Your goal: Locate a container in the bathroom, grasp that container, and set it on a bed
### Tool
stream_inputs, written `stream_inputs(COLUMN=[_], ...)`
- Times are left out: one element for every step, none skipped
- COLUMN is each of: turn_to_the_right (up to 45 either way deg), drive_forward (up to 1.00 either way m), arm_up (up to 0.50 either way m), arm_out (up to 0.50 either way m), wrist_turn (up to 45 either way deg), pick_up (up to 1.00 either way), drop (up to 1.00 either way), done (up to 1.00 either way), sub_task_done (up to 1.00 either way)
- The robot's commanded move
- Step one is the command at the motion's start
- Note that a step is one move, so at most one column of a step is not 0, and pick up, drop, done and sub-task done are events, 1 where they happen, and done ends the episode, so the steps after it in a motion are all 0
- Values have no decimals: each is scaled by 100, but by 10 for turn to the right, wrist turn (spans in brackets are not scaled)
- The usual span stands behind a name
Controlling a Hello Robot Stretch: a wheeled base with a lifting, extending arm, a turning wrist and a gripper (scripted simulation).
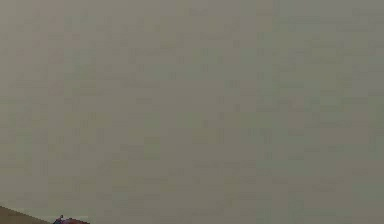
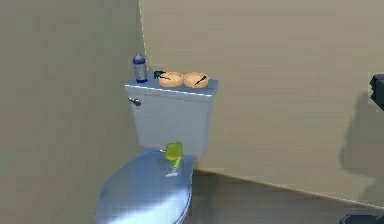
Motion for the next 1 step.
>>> stream_inputs(turn_to_the_right=[0], drive_forward=[0], arm_up=[14], arm_out=[0], wrist_turn=[0], pick_up=[0], drop=[0], done=[0], sub_task_done=[0])
